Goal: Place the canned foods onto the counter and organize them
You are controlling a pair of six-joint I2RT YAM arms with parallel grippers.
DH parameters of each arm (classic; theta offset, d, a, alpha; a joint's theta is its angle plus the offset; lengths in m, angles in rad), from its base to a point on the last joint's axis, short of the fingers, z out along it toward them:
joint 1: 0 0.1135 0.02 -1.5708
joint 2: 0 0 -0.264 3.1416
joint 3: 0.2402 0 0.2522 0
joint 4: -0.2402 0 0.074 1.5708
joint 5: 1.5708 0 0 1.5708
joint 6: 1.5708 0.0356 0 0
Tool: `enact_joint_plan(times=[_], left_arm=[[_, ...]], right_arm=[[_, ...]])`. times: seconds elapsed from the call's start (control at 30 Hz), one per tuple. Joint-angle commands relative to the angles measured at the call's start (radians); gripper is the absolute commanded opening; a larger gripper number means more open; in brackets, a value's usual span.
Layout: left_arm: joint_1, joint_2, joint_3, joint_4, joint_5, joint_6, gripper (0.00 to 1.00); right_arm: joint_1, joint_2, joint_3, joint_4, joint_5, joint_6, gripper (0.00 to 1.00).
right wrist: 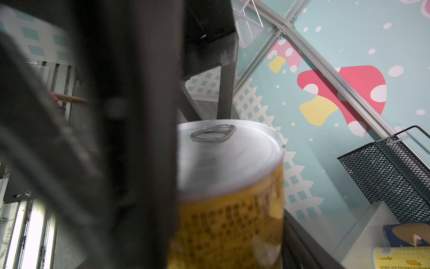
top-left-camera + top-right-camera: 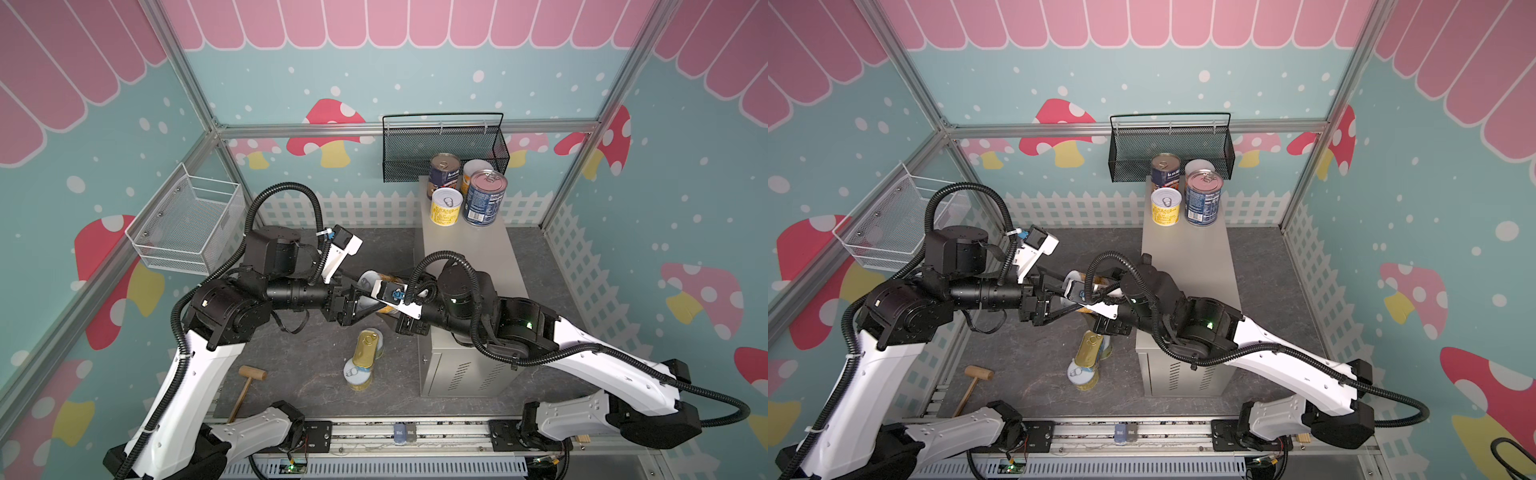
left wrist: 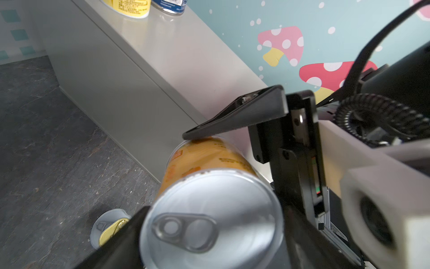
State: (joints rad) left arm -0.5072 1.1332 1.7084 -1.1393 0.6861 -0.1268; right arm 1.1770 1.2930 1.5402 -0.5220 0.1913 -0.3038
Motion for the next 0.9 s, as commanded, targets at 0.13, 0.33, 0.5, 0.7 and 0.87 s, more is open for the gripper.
enact_joint_plan(times=[0.13,0.33,0.5,0.7,0.87], left_arm=[[-0.008,-0.07,-0.035,0.118,0.03,0.027,0.99],[-0.007,-0.092,-0.102,0.29,0.117,-0.003,0.99],[-0.072,-0.081,-0.133,0.501,0.195,-0.047,0.99],[-0.162,-0.001,-0.111,0.646,0.173,-0.06,0.99],[-0.246,0.07,-0.067,0.679,0.126,-0.02,0.99]], right_arm=[[-0.008,-0.081,0.021,0.077,0.083,0.157,0.57],[-0.013,-0.177,-0.004,0.074,0.069,0.283,0.57],[-0.015,-0.27,-0.048,0.078,0.075,0.413,0.57],[-0.015,-0.374,-0.138,0.119,0.046,0.497,0.57],[-0.016,-0.422,-0.17,0.149,0.016,0.525,0.58]])
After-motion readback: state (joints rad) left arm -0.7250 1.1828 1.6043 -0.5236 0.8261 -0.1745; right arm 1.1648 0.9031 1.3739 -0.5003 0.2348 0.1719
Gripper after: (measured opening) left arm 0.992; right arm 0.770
